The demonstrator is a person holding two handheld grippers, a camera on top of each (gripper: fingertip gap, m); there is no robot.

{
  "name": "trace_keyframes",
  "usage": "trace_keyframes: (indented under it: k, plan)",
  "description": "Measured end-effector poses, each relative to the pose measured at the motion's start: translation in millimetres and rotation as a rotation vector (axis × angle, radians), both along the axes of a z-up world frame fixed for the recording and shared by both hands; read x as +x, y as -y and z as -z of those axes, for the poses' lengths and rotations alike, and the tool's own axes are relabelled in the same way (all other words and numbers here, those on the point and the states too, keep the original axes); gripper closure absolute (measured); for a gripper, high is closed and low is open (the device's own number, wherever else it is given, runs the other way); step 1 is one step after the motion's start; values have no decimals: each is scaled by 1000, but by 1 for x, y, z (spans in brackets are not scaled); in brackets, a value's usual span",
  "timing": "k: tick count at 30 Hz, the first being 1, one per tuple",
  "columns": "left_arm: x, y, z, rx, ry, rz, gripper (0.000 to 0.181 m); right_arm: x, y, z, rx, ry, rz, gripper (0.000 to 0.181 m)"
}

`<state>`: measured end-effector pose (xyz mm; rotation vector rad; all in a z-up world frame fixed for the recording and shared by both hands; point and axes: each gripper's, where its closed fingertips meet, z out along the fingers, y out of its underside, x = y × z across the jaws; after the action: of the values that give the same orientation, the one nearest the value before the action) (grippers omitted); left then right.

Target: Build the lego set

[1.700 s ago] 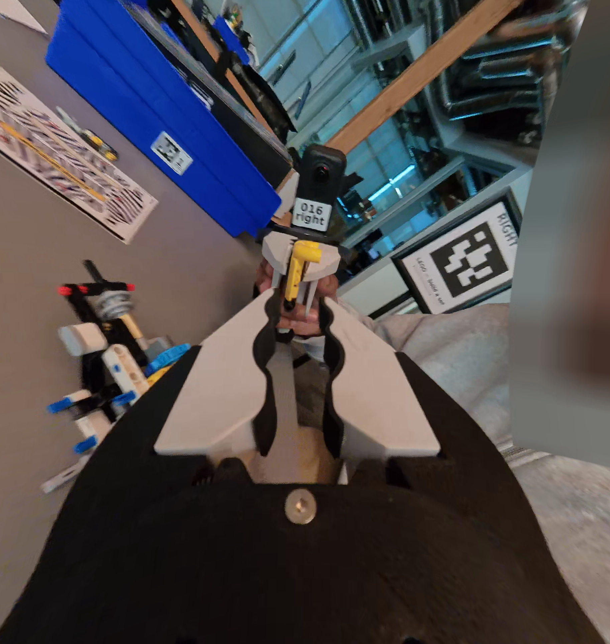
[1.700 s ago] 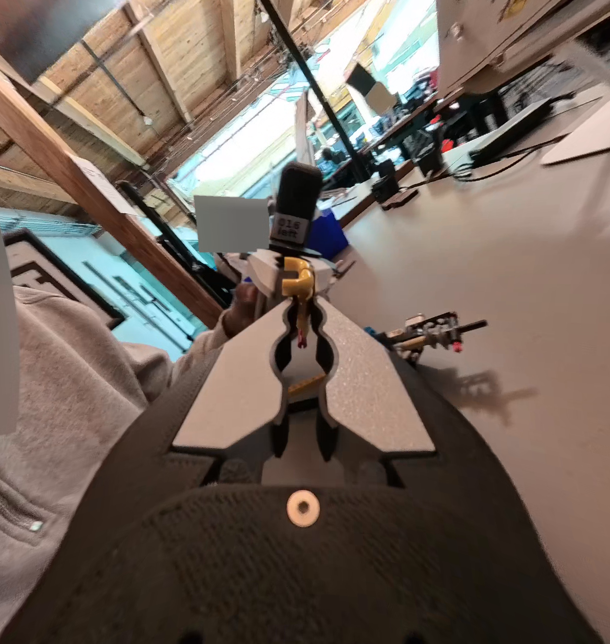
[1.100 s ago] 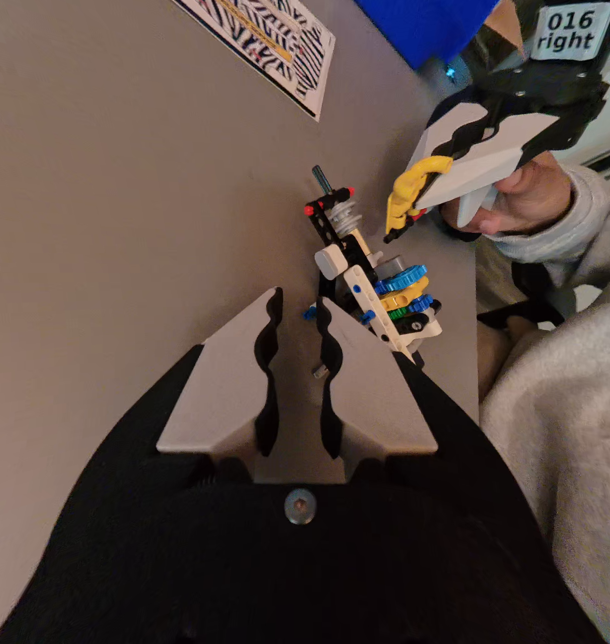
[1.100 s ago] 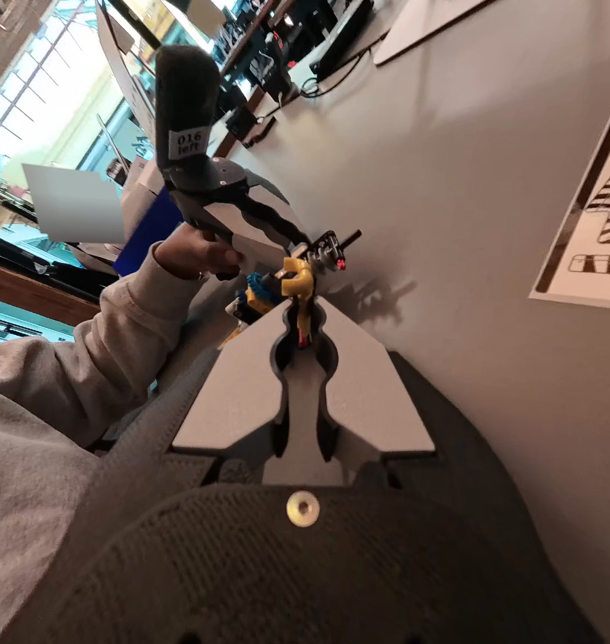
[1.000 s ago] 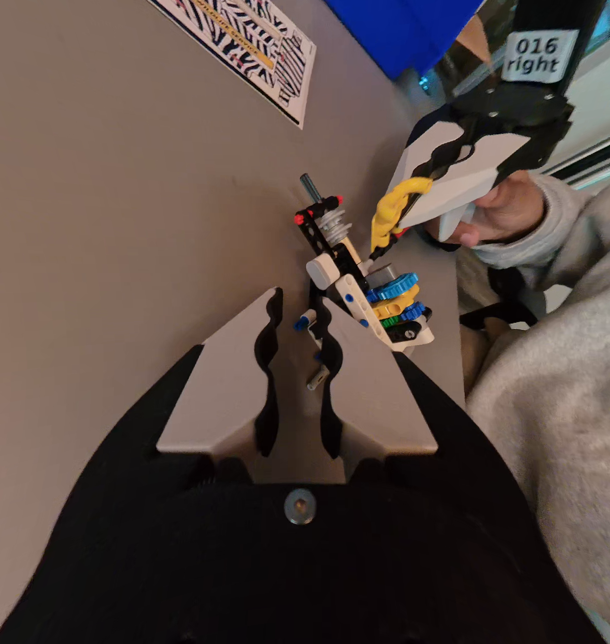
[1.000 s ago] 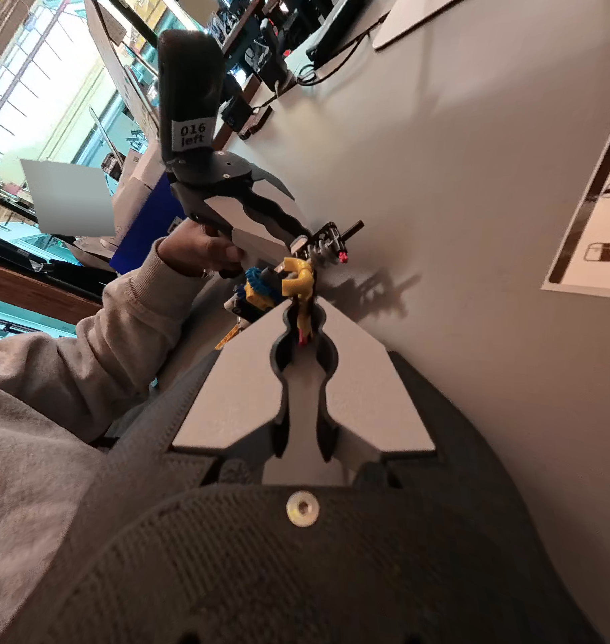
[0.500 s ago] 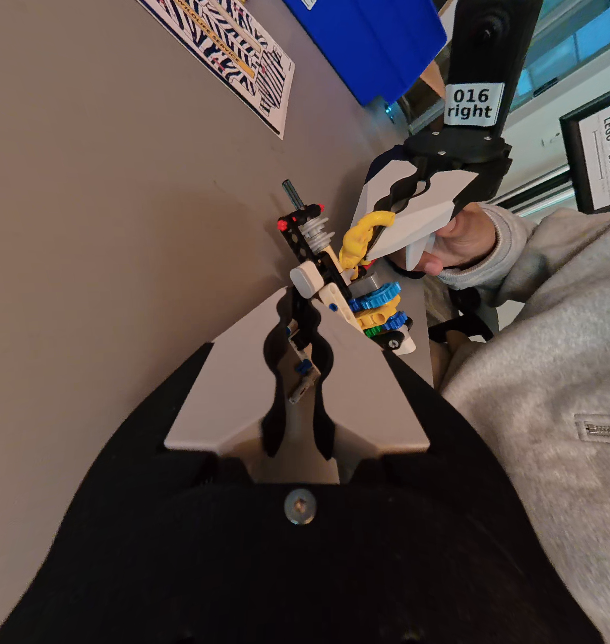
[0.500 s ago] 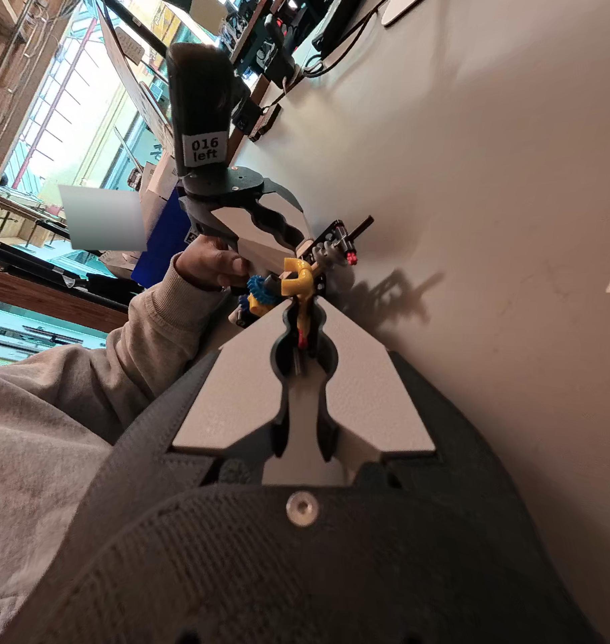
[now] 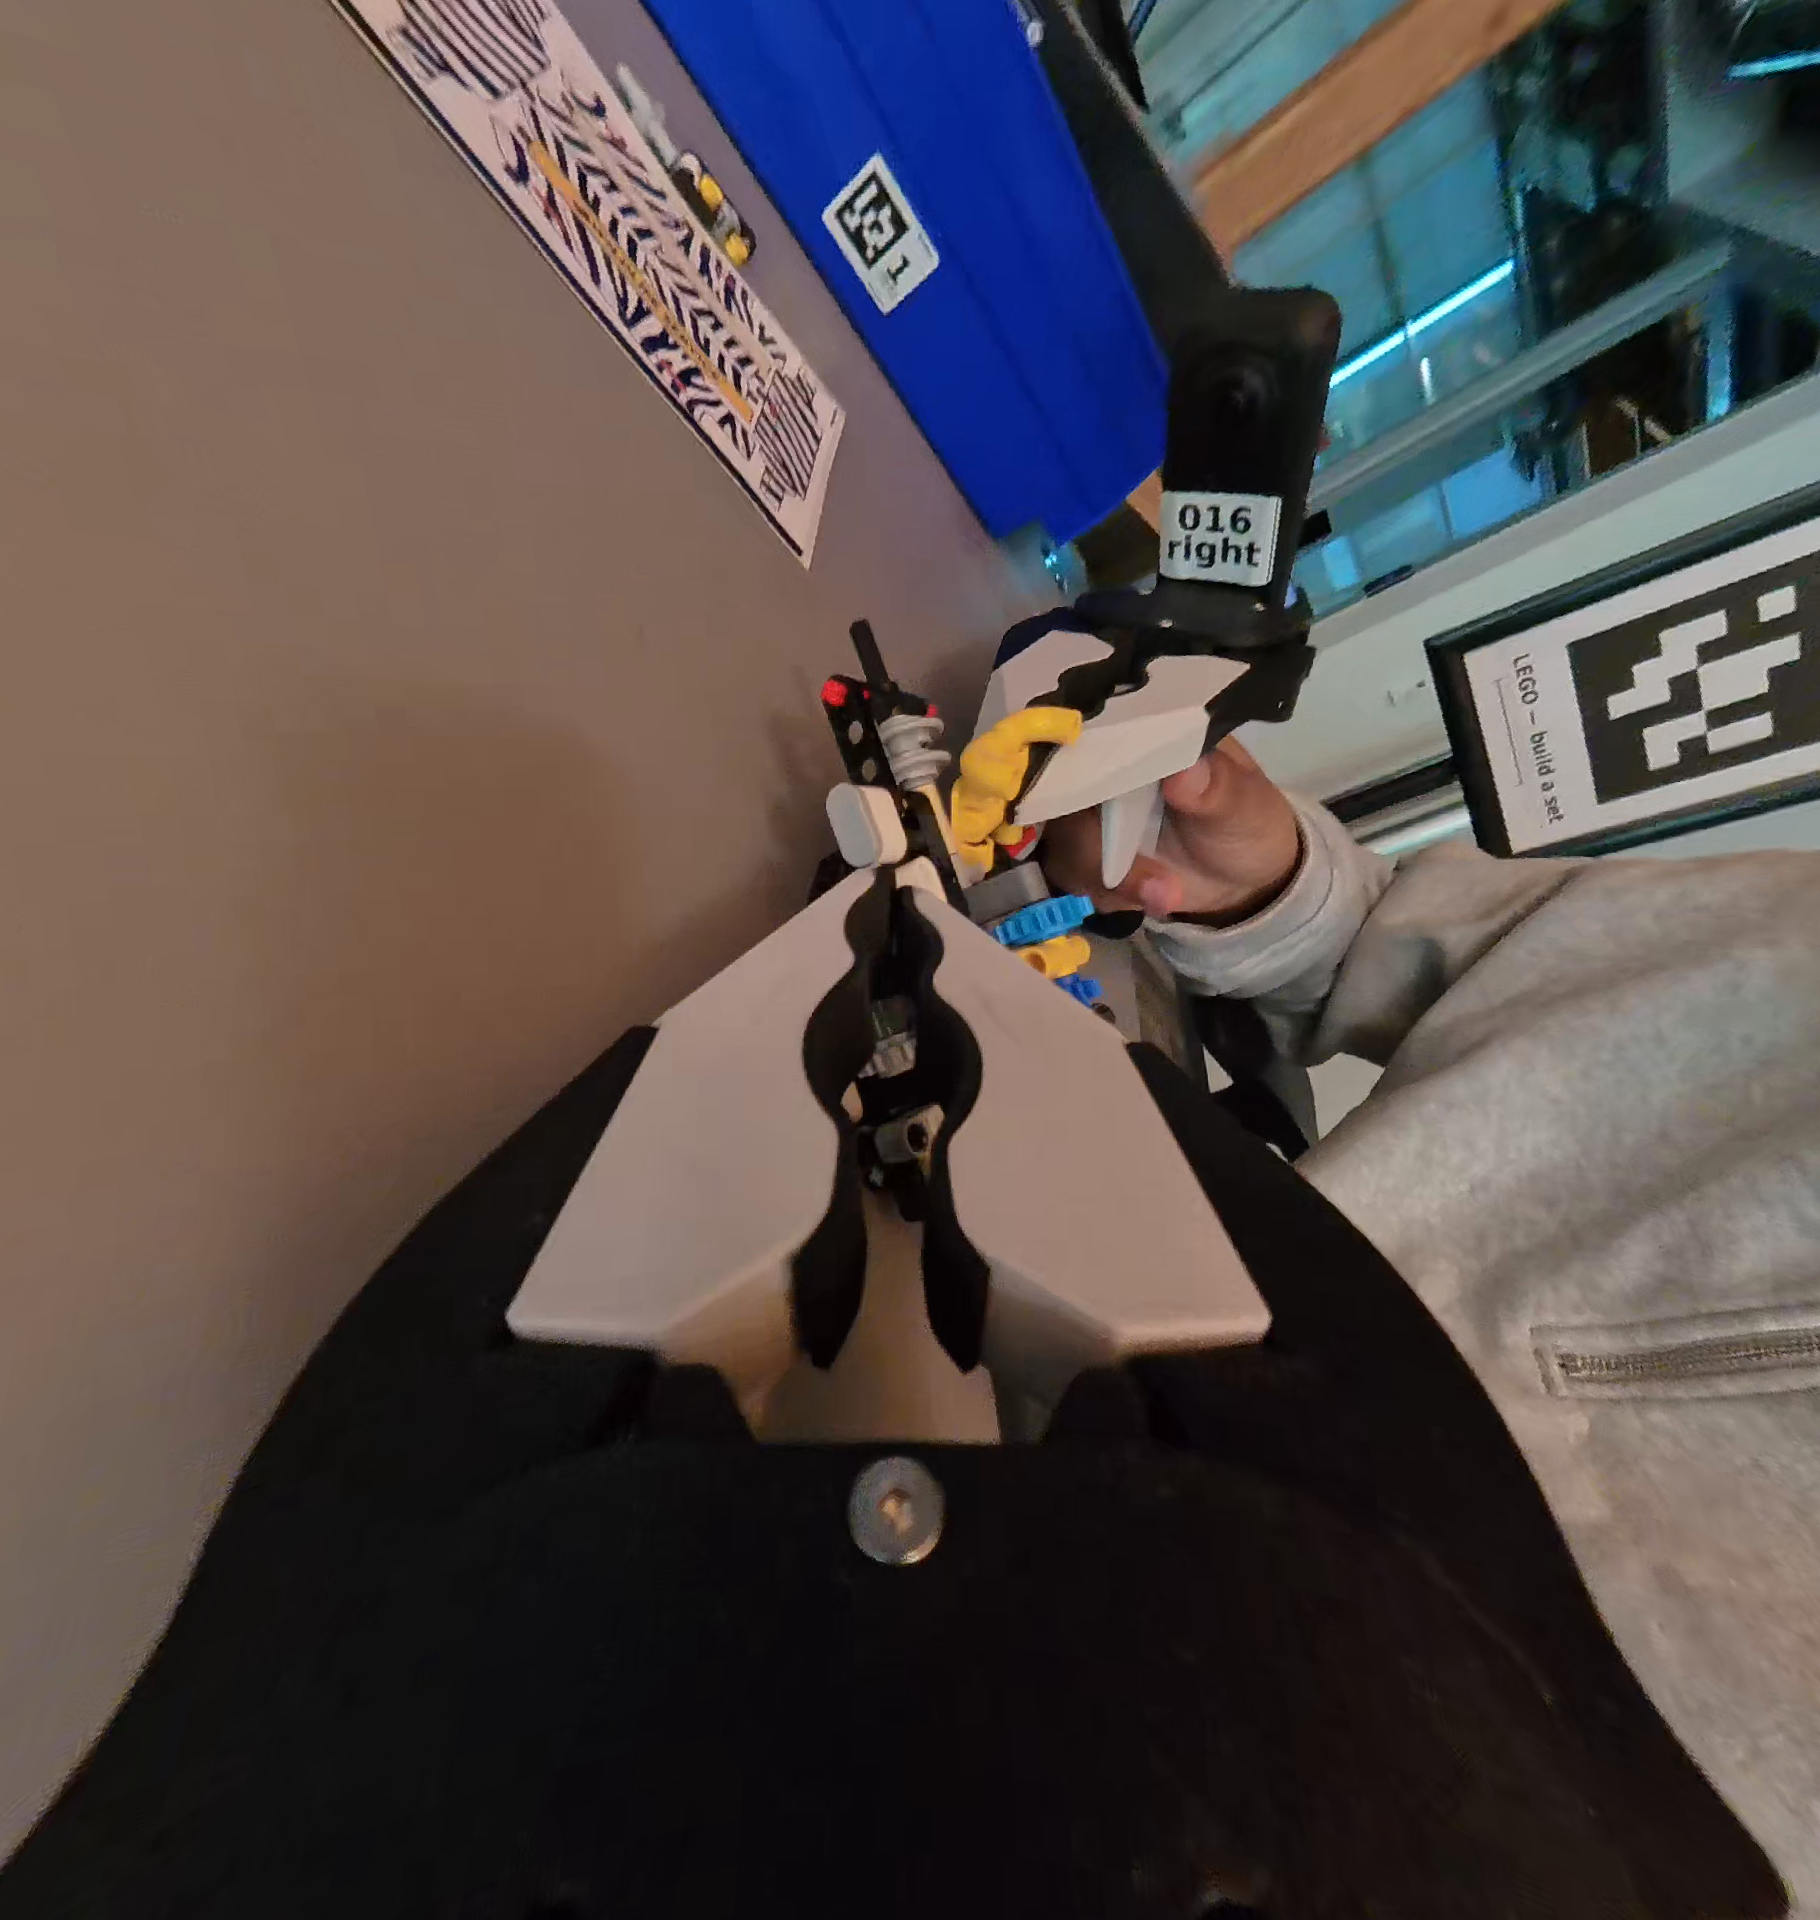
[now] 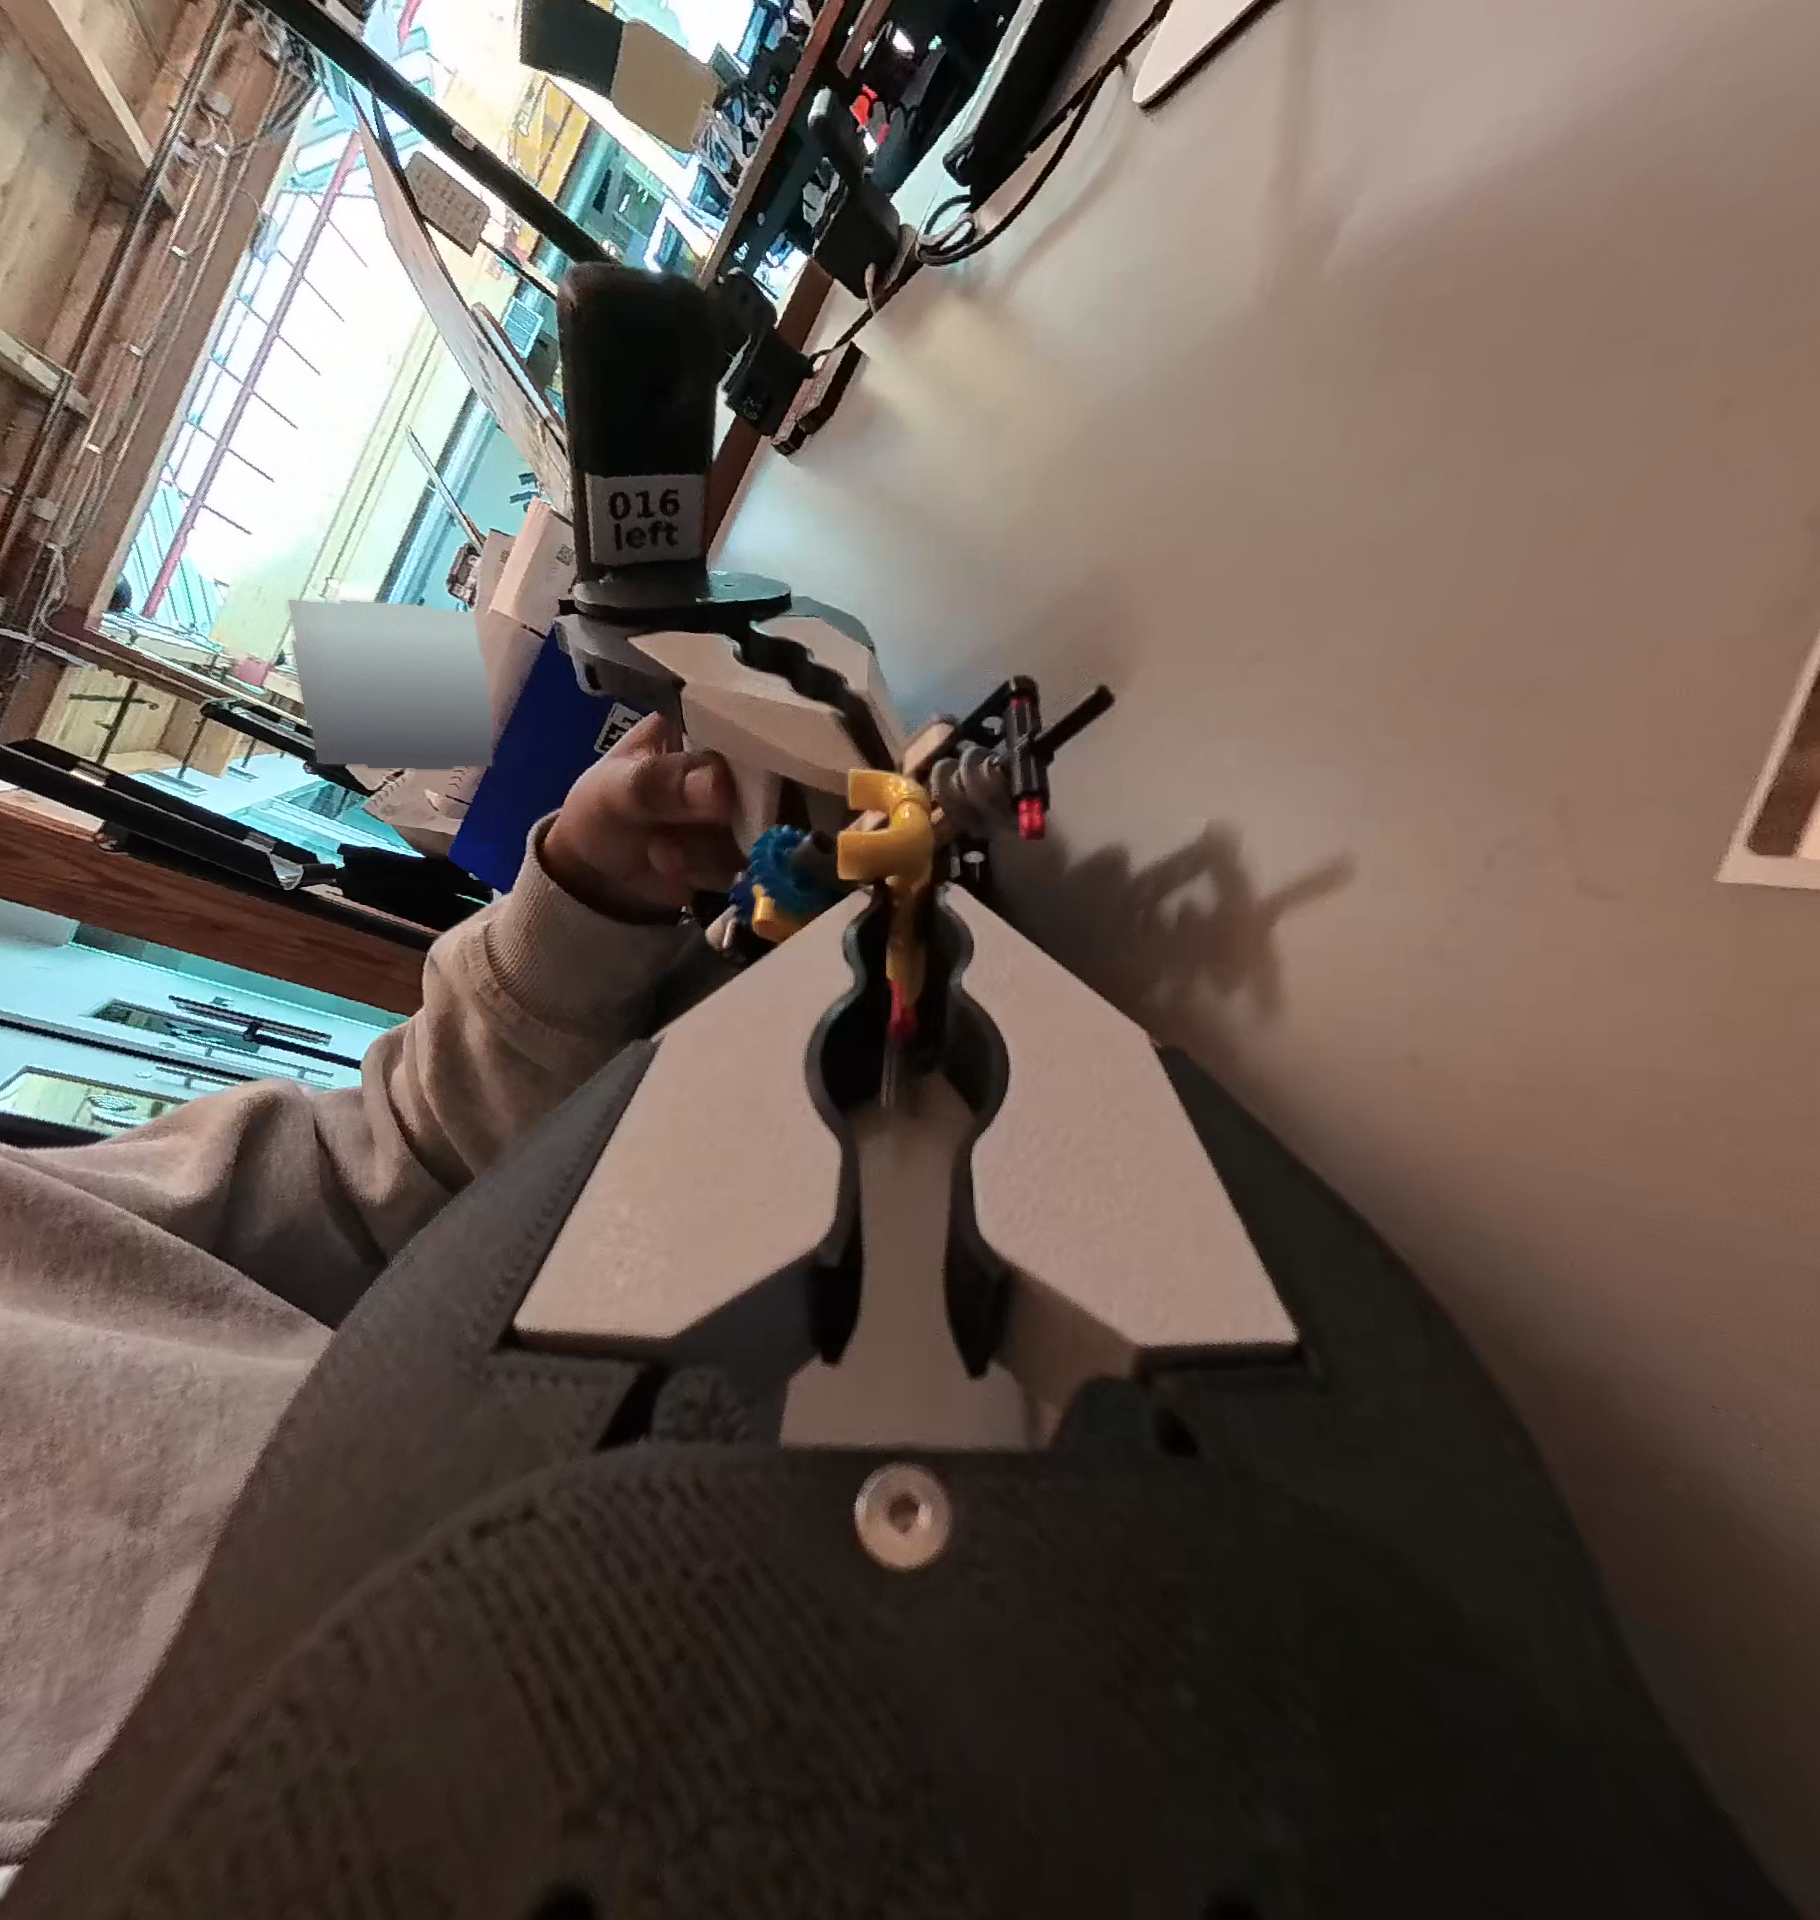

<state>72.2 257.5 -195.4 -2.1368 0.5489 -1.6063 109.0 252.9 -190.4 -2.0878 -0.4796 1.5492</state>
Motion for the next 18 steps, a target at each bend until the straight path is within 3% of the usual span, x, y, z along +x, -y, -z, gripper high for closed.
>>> trace_keyframes:
  k: [12,15,18]
  plan:
    - [0,6,18,-32,-124,-8,181,13,6,3,-20,23,11,176]
    - [-3,9,19,-94,-114,-82,165,12,0,3,33,51,21,176]
    - [-9,19,10,-94,-71,-128,162,10,-4,2,79,69,25,176]
